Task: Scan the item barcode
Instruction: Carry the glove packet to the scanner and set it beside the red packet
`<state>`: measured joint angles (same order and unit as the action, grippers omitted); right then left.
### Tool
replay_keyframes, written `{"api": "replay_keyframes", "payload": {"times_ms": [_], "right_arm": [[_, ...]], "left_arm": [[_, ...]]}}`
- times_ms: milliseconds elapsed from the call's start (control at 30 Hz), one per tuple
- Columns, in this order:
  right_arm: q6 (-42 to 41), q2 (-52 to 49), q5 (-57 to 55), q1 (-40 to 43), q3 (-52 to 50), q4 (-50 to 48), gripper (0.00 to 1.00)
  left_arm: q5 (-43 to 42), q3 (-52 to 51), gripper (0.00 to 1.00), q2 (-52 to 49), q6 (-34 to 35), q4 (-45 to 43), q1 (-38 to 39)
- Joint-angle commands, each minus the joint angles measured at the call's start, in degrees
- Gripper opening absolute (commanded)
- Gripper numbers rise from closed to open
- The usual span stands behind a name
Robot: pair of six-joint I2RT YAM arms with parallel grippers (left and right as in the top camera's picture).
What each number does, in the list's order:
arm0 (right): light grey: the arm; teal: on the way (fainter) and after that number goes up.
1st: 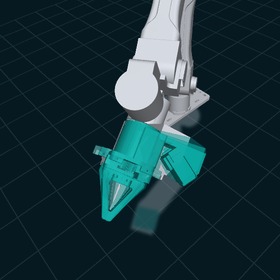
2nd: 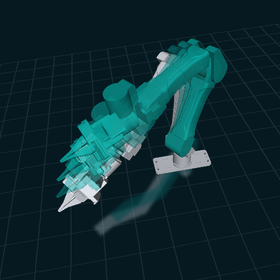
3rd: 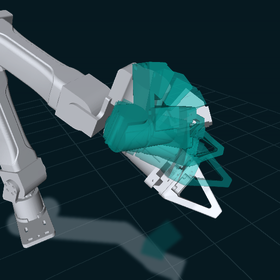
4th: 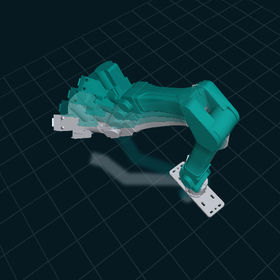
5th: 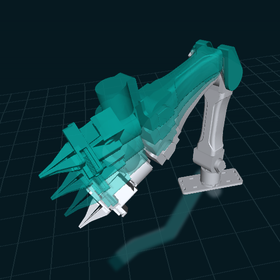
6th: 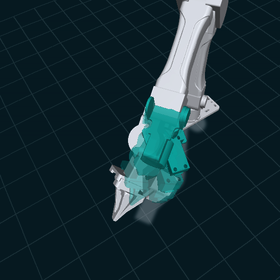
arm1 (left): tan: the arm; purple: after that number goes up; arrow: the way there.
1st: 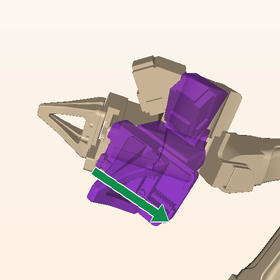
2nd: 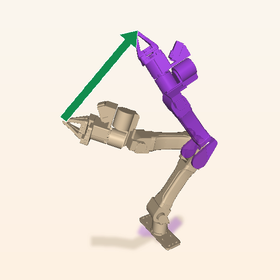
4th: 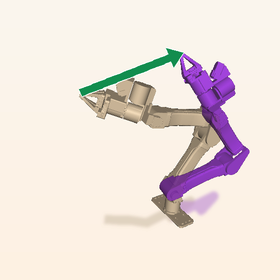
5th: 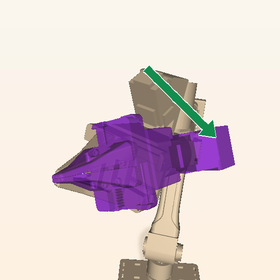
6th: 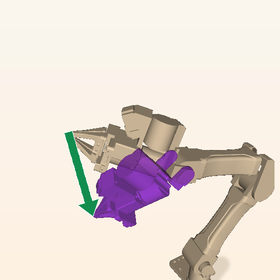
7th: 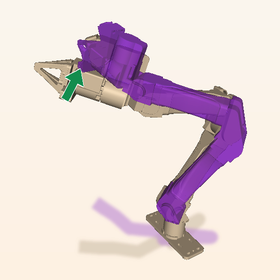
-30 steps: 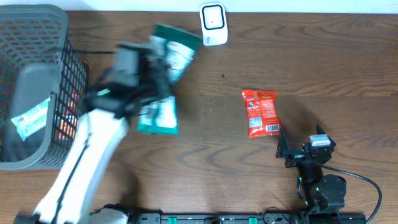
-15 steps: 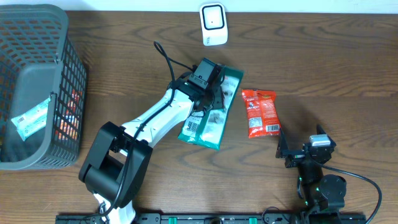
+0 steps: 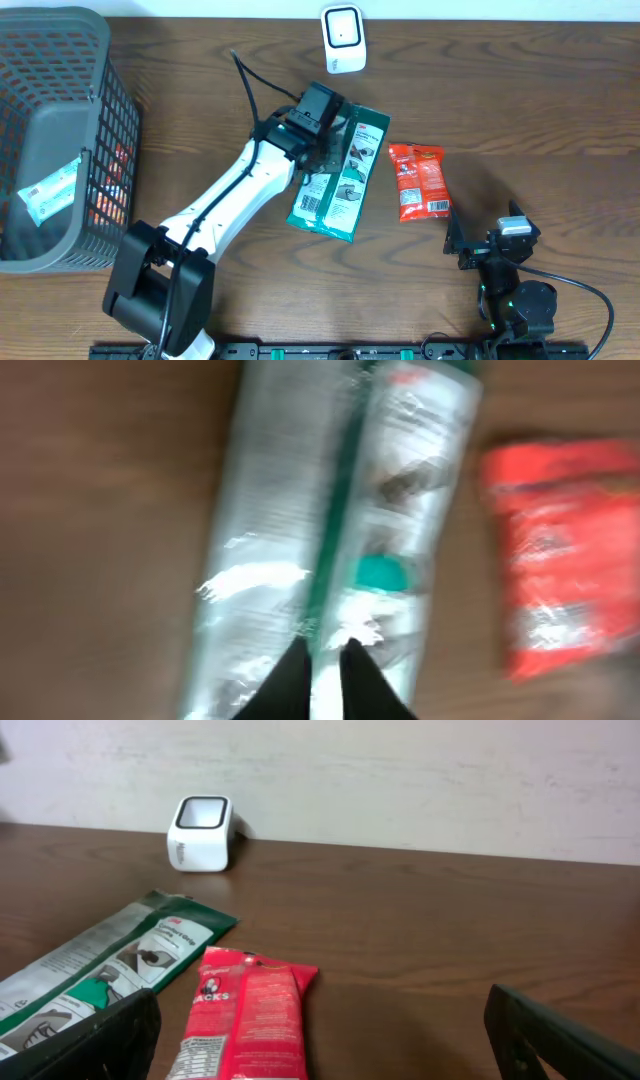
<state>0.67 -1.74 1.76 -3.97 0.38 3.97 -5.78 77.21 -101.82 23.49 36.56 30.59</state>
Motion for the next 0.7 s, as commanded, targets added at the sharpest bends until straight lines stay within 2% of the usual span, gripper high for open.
{"api": "replay_keyframes", "payload": {"times_ms": [0,200,500,667], "right_arm": [[0.7,0.3,0.2,0.6,-0.1,0.2,0.99],[0.7,0.3,0.2,0.6,-0.1,0.2,0.99],[0.7,0.3,0.2,0.6,-0.1,0.2,0.99],[0.7,0.3,0.2,0.6,-0.1,0.2,0.99]], "left_arm": [[9.5,-0.1,0.12,-1.0,-4.1,2.5,-2.9],[9.5,-3.5,0.12,-1.3,-4.9,1.2,-6.6],[9.2,-12.5,0.12,-4.6,-5.0,-11.0,-7.0],[6.2,-13.3,0.12,-8.3,-5.9,-15.1,-7.1]]}}
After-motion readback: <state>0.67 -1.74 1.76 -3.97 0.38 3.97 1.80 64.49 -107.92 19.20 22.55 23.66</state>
